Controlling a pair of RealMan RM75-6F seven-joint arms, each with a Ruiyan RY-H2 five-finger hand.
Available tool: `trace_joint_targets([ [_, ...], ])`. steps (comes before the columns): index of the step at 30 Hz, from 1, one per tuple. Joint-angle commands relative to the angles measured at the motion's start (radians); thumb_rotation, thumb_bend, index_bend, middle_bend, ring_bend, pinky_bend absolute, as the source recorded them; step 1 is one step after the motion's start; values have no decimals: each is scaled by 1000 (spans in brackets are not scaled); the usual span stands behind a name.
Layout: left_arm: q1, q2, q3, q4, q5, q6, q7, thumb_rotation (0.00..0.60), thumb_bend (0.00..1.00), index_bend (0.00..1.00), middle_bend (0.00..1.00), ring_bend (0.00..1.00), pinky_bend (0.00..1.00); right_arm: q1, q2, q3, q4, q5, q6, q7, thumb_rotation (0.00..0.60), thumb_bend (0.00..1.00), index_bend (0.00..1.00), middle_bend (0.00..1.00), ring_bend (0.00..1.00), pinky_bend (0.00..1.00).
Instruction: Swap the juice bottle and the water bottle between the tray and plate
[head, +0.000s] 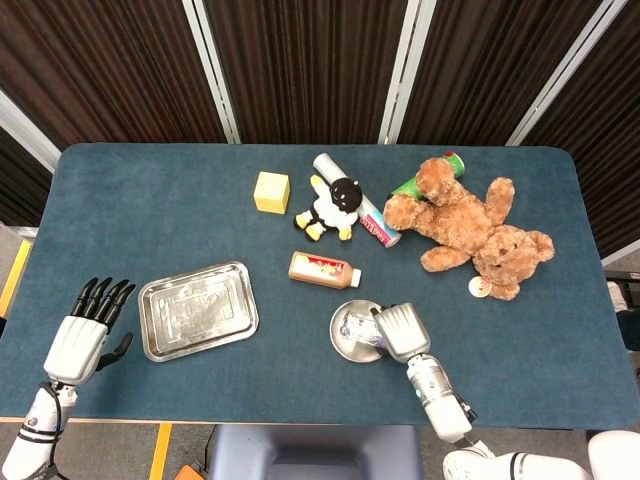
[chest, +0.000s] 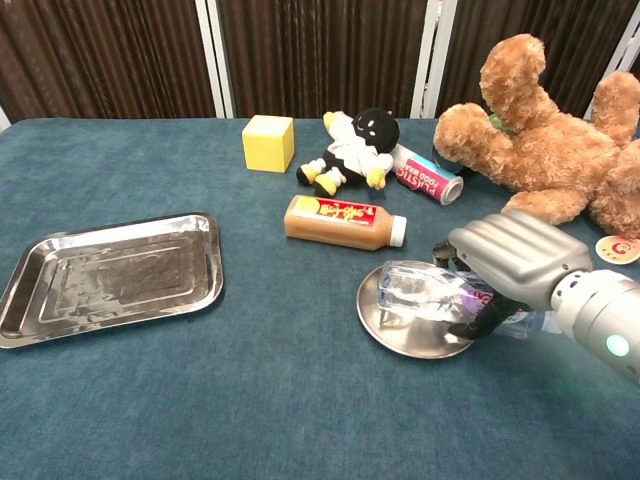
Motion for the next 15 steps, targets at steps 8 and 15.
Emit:
trace_joint_targets([
  [8,4,-5,-19,0,-8,-29,21,600,382,0,70,0,35,-6,64,-62,-131,-208,92,126,600,358,899,790,801,960],
  [15,6,-5,-30,-5,-6,-38,28,600,381,0,70,0,35,59,-39,-84,-141,-288,20,71,600,358,902,792,803,960],
])
